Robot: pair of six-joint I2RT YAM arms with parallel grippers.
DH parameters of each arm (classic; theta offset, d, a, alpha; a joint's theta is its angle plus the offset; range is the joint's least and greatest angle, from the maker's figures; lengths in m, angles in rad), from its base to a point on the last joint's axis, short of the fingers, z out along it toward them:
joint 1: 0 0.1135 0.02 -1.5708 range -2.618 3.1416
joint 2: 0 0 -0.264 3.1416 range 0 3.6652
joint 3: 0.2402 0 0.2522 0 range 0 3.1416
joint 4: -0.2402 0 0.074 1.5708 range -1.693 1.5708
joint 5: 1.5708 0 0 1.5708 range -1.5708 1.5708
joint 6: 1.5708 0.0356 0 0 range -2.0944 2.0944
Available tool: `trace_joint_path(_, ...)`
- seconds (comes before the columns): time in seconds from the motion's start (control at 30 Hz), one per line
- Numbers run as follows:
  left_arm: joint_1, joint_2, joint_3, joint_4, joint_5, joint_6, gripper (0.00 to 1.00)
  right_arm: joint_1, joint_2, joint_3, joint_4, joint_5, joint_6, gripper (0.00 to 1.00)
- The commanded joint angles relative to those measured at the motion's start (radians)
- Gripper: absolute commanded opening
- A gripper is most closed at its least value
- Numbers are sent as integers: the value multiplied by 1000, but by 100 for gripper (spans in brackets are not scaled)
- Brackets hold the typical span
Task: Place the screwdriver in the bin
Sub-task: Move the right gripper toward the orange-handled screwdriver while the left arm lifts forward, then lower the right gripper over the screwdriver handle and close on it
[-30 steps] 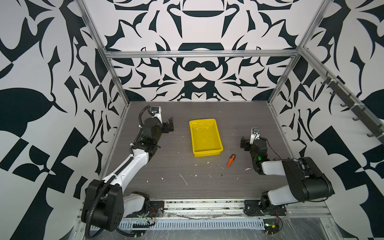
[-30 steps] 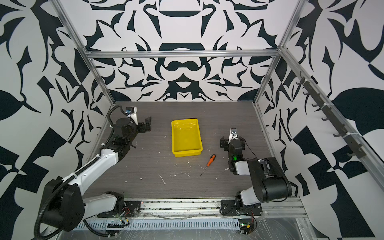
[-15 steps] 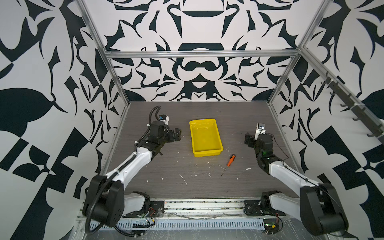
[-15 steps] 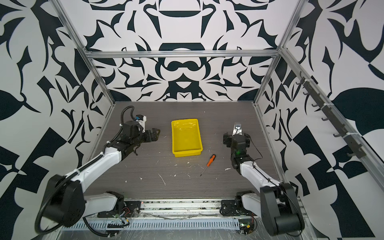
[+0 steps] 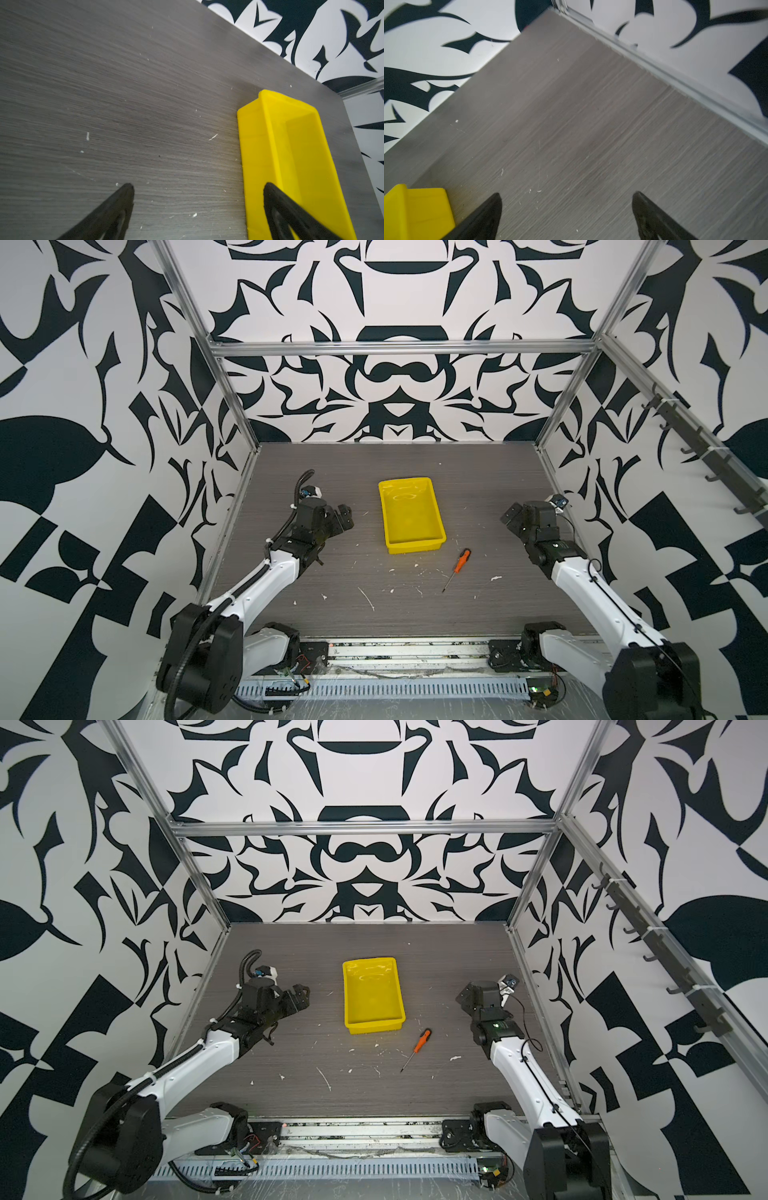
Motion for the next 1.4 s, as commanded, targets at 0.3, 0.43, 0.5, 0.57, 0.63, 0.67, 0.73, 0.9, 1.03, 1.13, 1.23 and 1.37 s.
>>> trace_joint_path(0.3, 2, -18, -34, -31, -322, -260, 96, 110, 69, 134, -338, -134, 72, 92)
trace_joint_path(0.43, 2, -64, -76, -27, -404, -228, 94, 252, 122, 109, -248, -161, 191, 91)
trace_joint_path(0.5, 1, -94, -95, -24, -410, -227, 100, 289, 161, 99, -192, -185, 250, 90)
trace_joint_path(0.57, 2, -115, -116, 1, -386, -218, 100, 338, 195, 106, -180, -144, 297, 88)
trace_joint_path(0.63, 2, -125, -132, 31, -360, -200, 100, 374, 215, 112, -184, -84, 334, 86)
trace_joint_path(0.67, 2, -125, -138, 53, -336, -184, 100, 386, 222, 111, -183, -77, 358, 84)
trace_joint_path(0.73, 2, -115, -151, 102, -274, -156, 100, 399, 228, 93, -175, -79, 404, 75)
trace_joint_path(0.9, 1, -62, -131, 125, -185, -136, 100, 459, 254, 35, -111, -74, 479, 72)
trace_joint_path(1.03, 2, -44, -114, 96, -195, -131, 100, 499, 285, 49, -135, -43, 507, 72)
trace_joint_path(1.13, 2, -55, -113, 84, -208, -138, 100, 528, 301, 49, -139, -13, 529, 69)
trace_joint_path(1.23, 2, -73, -119, 83, -213, -137, 100, 543, 315, 40, -134, 6, 549, 62)
trace_joint_path(1.37, 2, -83, -123, 73, -244, -137, 100, 543, 326, 46, -133, 14, 544, 57)
